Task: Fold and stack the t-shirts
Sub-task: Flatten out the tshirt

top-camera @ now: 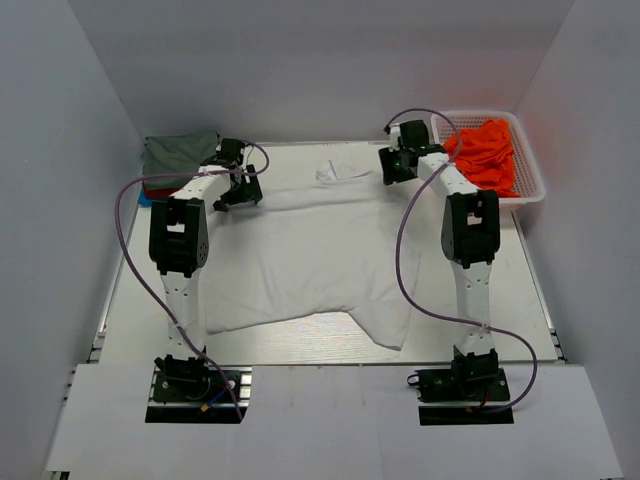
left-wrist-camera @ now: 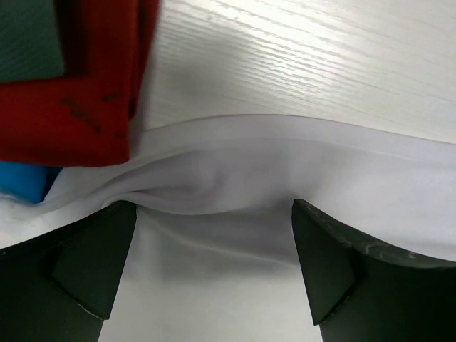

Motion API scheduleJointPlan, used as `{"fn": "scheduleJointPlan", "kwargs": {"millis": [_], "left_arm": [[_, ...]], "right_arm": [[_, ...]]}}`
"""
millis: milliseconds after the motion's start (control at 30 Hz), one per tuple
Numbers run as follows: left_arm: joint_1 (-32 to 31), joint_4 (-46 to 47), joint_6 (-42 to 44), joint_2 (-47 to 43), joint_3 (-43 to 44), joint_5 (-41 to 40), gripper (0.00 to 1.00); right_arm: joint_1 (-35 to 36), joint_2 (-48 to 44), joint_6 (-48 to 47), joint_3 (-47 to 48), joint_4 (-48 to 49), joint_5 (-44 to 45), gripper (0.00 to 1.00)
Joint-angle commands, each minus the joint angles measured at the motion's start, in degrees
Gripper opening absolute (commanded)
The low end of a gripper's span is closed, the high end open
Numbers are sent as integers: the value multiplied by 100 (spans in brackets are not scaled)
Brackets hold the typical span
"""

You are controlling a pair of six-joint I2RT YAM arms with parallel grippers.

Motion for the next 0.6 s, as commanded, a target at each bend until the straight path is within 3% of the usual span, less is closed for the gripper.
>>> {"fn": "scheduleJointPlan", "kwargs": {"millis": [0,167,333,567], "left_arm": [[-67,-88,189,67,192,564,100],[-67,-413,58,-258,395,626,100],[-67,-230,-232,-811,150,626,100],[-14,-484,-382,-690,342,223,100]], "right_arm": [[369,-358,-613,-56,360,-737,55],[545,73,-16,516,62,-831,55],[625,-471,539,-825,614,-772,55],[546,-419,1434,-1215,204,385,51]]}}
